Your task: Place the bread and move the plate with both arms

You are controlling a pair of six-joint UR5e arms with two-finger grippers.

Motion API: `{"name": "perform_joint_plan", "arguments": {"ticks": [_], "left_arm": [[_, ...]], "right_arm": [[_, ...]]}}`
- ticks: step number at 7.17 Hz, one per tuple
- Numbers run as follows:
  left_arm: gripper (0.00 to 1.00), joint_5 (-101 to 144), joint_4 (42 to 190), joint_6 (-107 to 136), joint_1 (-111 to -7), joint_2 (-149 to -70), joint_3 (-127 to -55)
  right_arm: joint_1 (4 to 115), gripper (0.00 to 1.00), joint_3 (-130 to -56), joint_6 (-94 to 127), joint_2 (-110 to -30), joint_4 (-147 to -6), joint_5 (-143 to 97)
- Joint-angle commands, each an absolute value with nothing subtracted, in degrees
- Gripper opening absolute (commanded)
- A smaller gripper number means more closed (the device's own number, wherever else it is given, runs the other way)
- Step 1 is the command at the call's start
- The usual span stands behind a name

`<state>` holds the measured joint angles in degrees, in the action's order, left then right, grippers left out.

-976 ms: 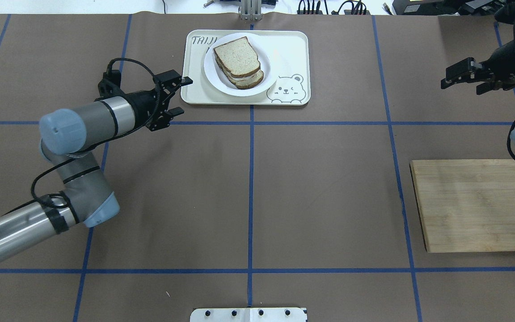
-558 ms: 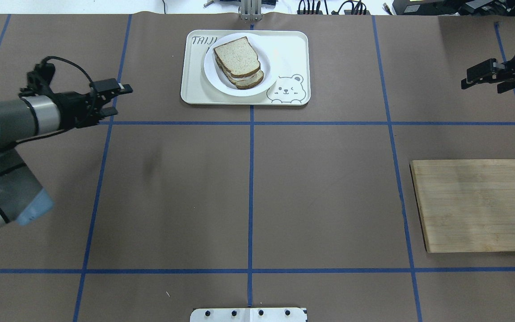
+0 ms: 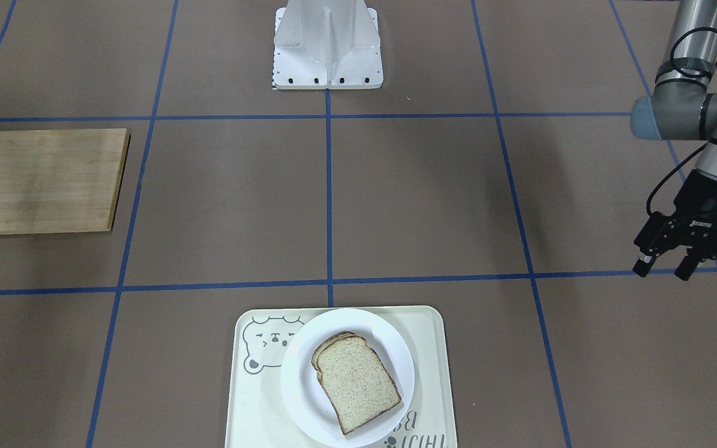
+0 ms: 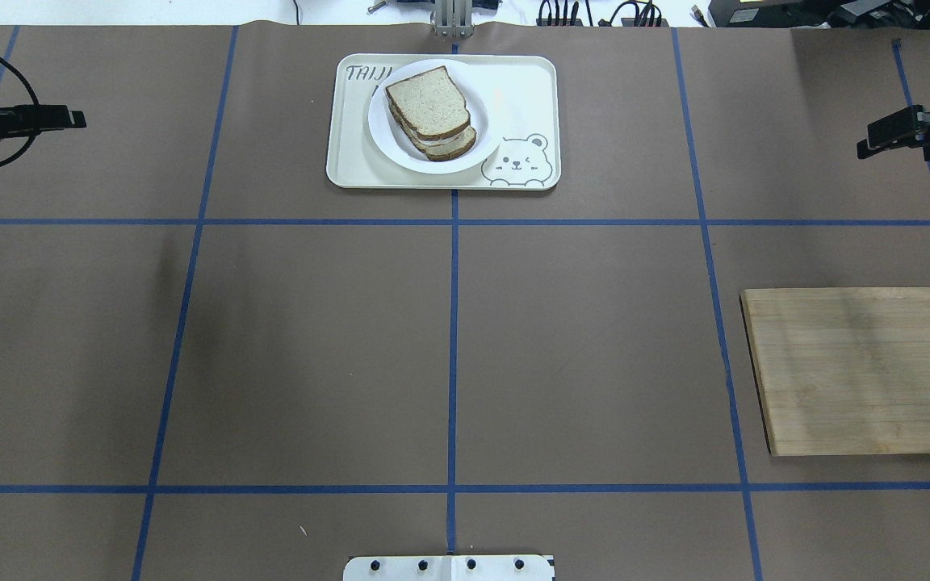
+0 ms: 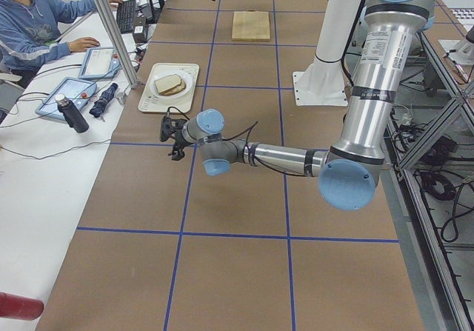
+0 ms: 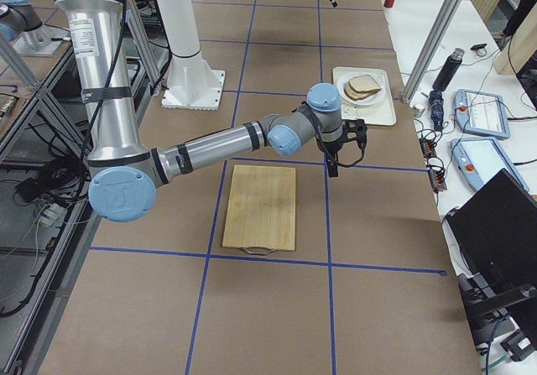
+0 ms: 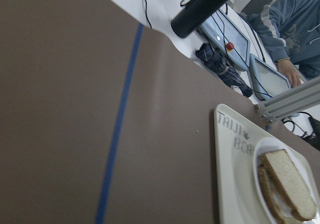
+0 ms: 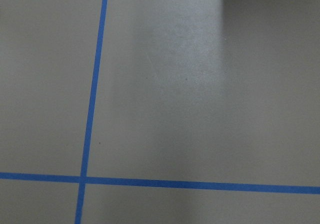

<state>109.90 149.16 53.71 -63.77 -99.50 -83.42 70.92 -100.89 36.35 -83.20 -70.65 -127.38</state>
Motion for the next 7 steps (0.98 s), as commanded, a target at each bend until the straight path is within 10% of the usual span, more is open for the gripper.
{"name": "perform_joint_plan", "arguments": {"ticks": [1,7], "left_arm": [[0.99,113.53,134.46,34.62,-67.75,-98.09,-86.73],[0.99,136.92,108.74,15.57,-76.64,-95.45,-93.06]], "right_arm": [[71.89,1.00,-99.50,30.79,-83.50,-70.75,-126.83],[79.96,1.00,-97.91,10.16,-83.06,-88.73,-129.89]]}}
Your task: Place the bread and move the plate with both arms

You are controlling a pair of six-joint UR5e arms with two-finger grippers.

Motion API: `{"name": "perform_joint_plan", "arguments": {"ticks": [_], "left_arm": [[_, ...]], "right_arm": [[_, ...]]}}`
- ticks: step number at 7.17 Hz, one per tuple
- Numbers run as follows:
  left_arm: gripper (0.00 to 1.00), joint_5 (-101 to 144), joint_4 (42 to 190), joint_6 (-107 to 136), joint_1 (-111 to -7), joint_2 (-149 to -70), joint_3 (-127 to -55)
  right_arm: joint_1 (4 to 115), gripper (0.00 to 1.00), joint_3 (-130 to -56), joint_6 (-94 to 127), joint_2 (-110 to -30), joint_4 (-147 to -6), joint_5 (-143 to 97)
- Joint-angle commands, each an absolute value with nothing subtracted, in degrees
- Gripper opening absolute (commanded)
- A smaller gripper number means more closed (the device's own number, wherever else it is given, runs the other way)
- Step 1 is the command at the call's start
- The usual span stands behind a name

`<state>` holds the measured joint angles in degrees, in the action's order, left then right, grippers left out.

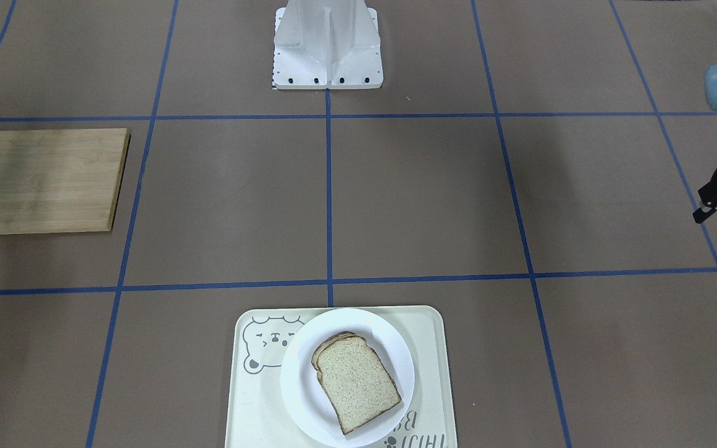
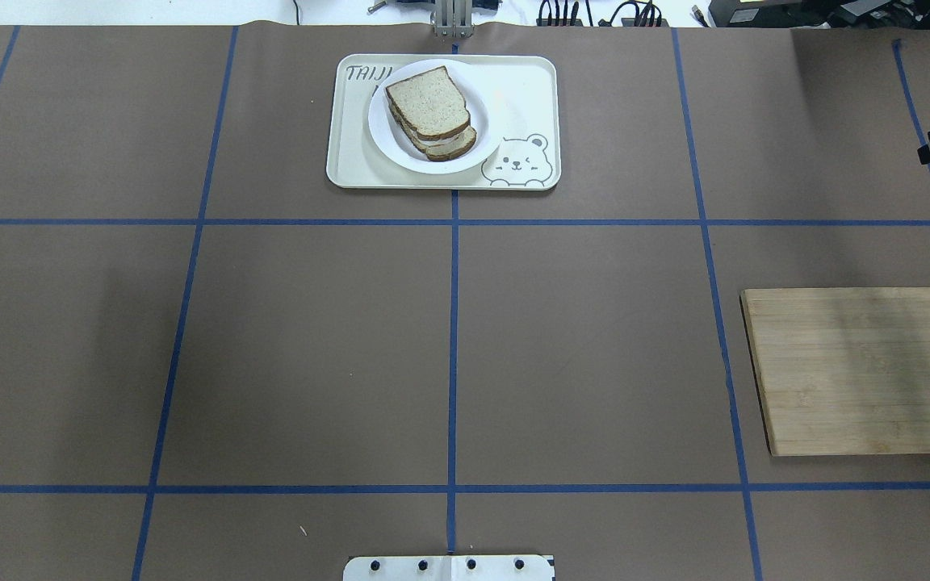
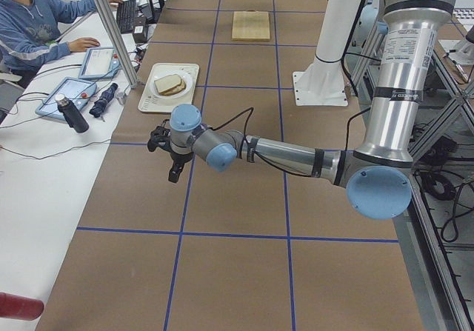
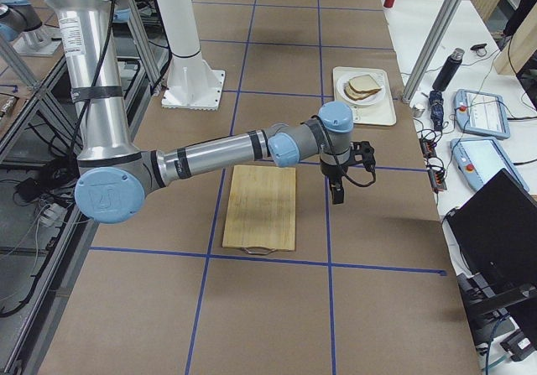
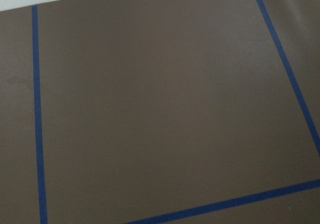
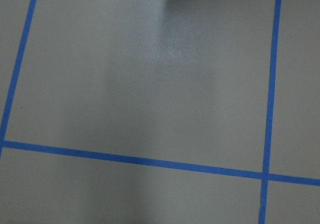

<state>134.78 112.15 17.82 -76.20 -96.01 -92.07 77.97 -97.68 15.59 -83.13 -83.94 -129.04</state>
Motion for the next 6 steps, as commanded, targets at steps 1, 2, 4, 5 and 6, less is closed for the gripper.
{"name": "perform_joint_plan", "arguments": {"ticks": [1,2,4,5,6], "left_arm": [[0.99,136.93,104.81,14.34,-76.55,-95.45,-94.82],[0.99,136.24,98.94,10.15,-76.47,-95.45,-97.36],[0.99,135.09,88.99,-2.32,-81.44,-95.45,-100.54],[0.99,132.22,88.68,-2.55,-81.30,-94.41,-100.55],[0.99,131.49,88.42,-2.64,-81.12,-95.00,-100.20]], "right_arm": [[79.89,1.00,-97.74,8.80,-82.97,-90.07,-131.03],[79.89,1.00,-97.65,8.53,-83.23,-90.09,-131.04],[80.50,1.00,-96.08,4.15,-82.71,-90.79,-130.61],[80.51,1.00,-95.80,4.13,-82.79,-90.79,-130.78],[80.42,1.00,-96.15,4.13,-82.79,-90.62,-131.30]]}}
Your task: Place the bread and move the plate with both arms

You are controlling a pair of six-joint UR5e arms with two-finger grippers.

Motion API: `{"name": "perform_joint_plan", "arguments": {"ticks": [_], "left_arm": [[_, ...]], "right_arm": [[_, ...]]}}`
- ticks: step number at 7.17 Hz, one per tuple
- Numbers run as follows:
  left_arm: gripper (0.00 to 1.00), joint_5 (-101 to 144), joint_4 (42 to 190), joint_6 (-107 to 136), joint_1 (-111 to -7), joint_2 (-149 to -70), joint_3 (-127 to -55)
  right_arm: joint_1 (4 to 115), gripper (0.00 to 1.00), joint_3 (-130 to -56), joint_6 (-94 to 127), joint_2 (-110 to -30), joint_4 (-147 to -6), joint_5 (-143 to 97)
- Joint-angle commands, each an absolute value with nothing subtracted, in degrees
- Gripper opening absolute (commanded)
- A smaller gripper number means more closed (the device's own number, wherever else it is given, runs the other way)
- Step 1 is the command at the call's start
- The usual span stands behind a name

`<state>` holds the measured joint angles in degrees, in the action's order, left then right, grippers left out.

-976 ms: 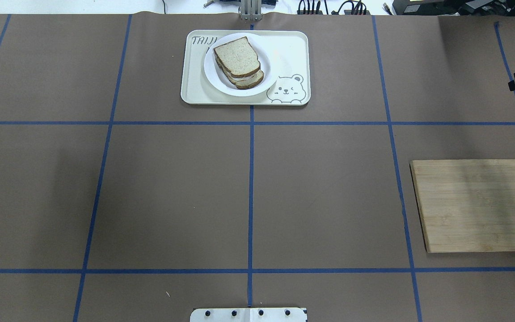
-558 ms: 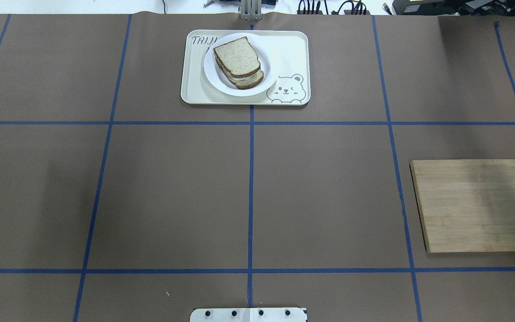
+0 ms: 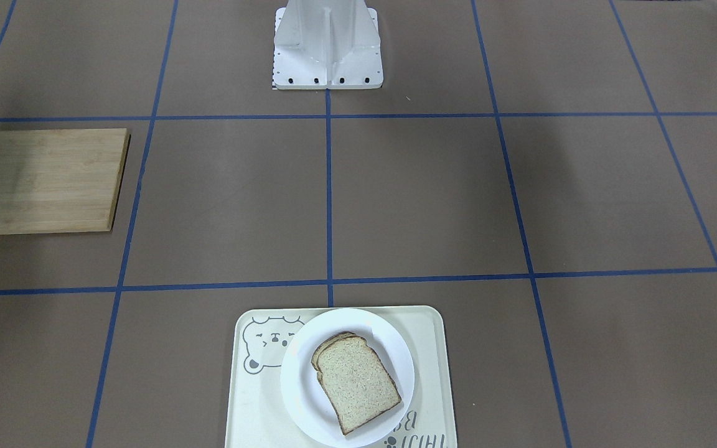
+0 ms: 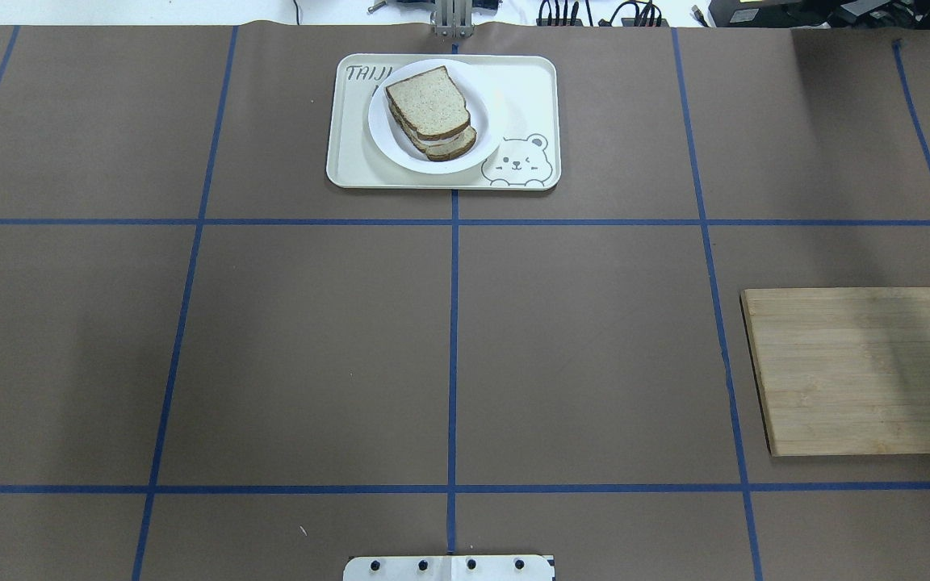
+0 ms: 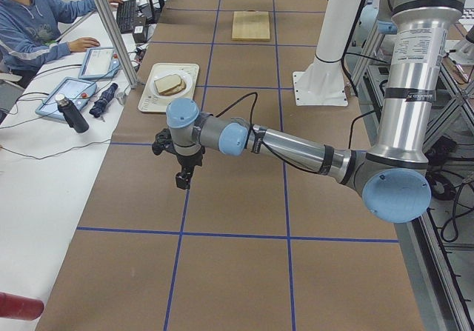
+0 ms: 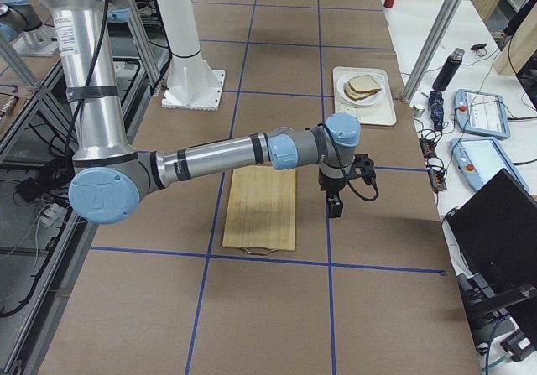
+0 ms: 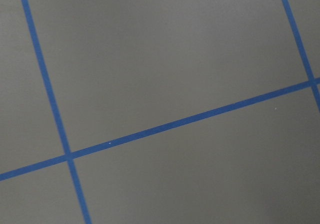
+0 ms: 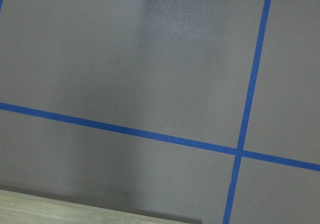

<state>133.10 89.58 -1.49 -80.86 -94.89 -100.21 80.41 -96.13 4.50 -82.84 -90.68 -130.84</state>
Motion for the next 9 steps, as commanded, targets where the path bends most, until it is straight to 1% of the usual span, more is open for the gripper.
{"name": "perform_joint_plan", "arguments": {"ticks": [1,2,3,5,9], "left_arm": [[0.99,131.57,88.42,-2.20,-81.04,-95.97,-99.06],[0.99,131.66,88.85,-2.28,-80.95,-97.54,-97.40],[0.99,132.01,88.68,-2.29,-81.03,-96.78,-98.25],[0.99,135.49,88.33,2.07,-80.95,-97.47,-97.56],[0.99,136.67,88.86,2.29,-81.30,-96.86,-99.39]], "right_arm": [[80.42,1.00,-96.67,4.74,-82.88,-90.18,-132.53],[80.42,1.00,-96.51,4.14,-82.71,-90.00,-132.54],[80.42,1.00,-96.59,4.22,-82.62,-90.00,-132.37],[80.16,1.00,-96.50,4.66,-81.66,-90.00,-132.62],[80.24,1.00,-96.41,4.57,-82.61,-89.91,-135.34]]}}
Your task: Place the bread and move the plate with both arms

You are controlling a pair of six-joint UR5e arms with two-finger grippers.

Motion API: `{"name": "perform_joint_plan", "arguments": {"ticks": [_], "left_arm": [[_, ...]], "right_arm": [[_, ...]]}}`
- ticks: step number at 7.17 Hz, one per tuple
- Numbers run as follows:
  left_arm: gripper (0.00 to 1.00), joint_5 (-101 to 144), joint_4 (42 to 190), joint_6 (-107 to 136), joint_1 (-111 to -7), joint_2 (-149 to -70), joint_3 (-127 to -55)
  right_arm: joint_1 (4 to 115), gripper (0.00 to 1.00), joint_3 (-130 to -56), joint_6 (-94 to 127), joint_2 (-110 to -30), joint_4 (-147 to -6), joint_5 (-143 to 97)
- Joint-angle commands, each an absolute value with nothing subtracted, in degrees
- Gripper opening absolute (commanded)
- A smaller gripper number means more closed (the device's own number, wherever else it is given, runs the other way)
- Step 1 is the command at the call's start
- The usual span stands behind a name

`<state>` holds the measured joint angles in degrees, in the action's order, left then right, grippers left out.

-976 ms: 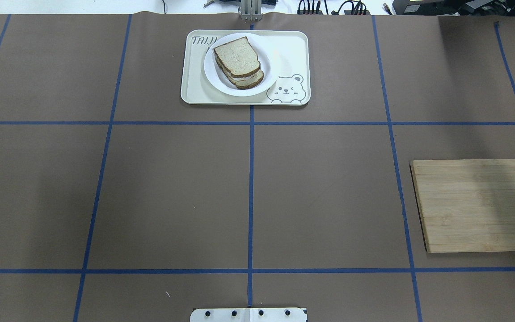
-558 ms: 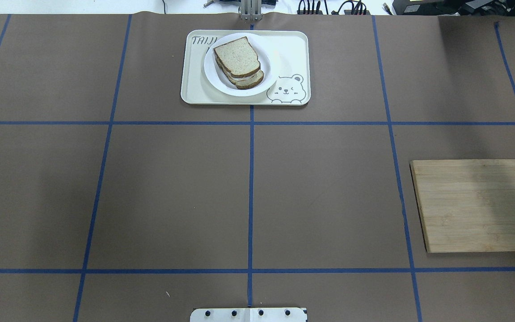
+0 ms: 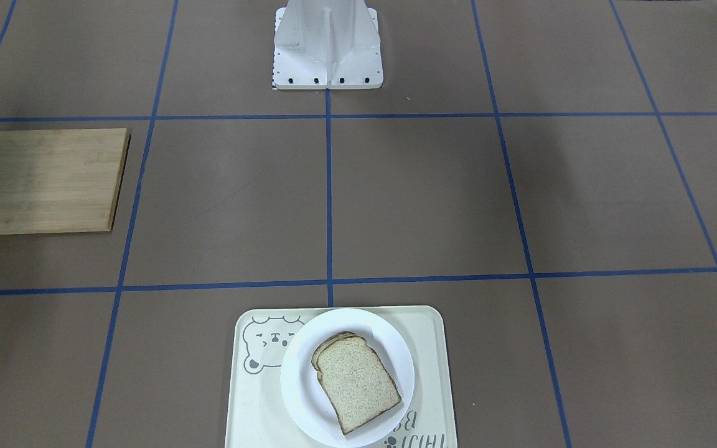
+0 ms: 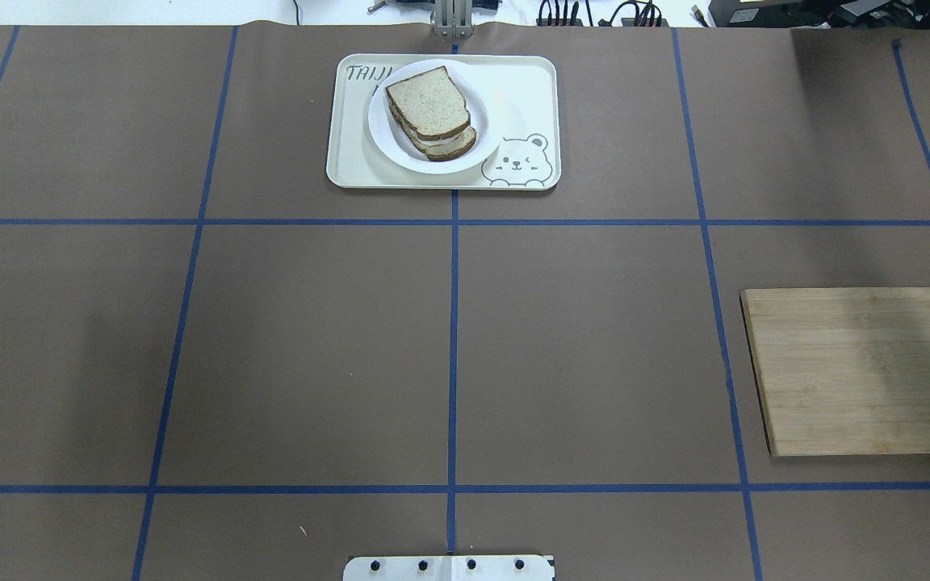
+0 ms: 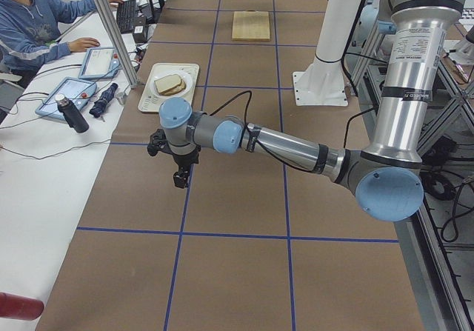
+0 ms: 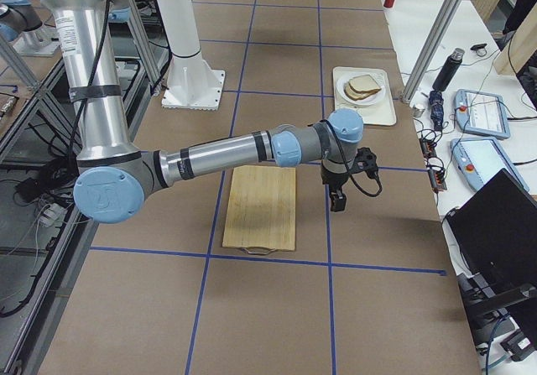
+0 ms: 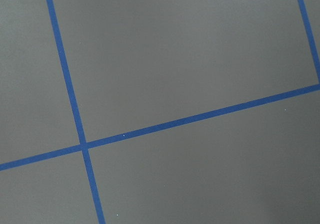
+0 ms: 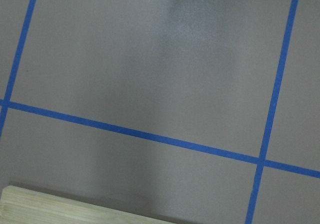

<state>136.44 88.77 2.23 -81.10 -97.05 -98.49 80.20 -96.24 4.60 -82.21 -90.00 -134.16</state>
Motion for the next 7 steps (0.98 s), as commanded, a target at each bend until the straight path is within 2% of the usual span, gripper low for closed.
{"name": "perform_joint_plan", "arguments": {"ticks": [1,7], "left_arm": [[0.99,136.41,88.86,2.29,-81.21,-96.16,-100.62],[0.99,136.49,88.86,2.29,-81.30,-95.71,-100.63]], "right_arm": [[80.24,1.00,-96.50,4.66,-82.62,-89.91,-135.00],[80.33,1.00,-96.06,4.75,-82.71,-89.91,-133.95]]}}
